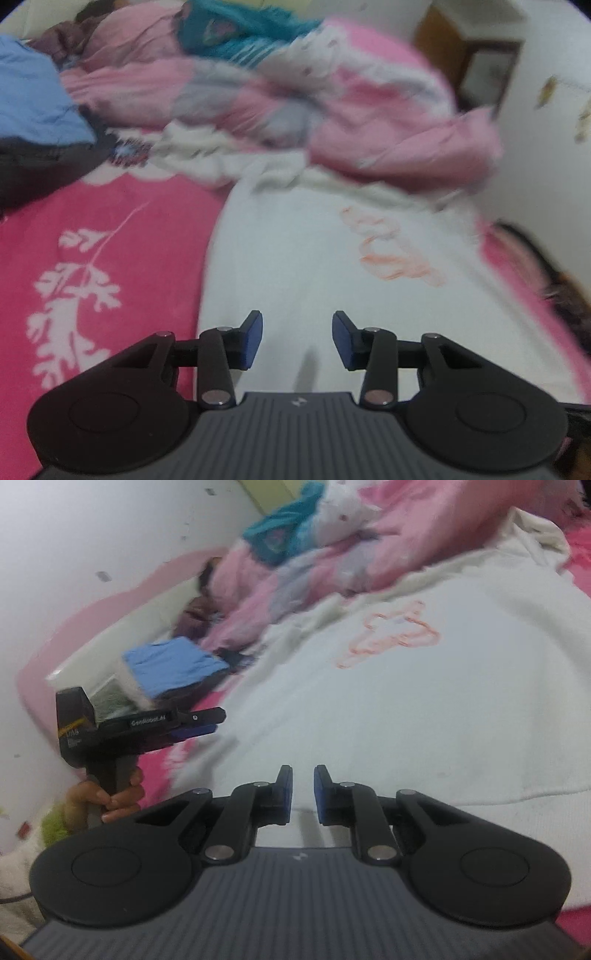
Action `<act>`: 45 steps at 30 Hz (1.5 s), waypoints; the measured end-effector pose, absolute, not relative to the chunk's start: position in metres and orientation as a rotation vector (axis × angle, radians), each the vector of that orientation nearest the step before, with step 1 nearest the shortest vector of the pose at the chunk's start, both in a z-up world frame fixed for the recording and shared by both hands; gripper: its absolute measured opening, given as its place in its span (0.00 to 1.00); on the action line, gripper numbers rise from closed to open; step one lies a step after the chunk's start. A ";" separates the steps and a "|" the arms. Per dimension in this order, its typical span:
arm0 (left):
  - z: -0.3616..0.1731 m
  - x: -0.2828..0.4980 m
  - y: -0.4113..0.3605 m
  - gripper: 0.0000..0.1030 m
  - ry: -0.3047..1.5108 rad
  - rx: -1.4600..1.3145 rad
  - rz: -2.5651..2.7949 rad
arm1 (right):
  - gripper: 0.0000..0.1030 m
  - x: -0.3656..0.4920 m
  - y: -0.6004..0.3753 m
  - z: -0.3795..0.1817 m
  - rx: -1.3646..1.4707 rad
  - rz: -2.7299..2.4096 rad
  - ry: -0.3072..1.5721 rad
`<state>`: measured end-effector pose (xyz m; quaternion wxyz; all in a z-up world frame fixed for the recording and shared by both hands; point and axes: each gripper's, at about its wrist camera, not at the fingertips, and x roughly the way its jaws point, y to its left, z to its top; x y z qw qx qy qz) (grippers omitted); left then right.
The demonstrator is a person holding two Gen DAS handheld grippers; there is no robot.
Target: Fold clothes
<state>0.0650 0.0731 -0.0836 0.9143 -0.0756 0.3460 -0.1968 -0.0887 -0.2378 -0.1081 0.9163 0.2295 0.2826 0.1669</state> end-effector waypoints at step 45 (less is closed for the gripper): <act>-0.070 0.076 0.037 0.47 0.939 -0.189 -0.628 | 0.07 -0.088 -0.248 -0.143 0.433 0.391 0.463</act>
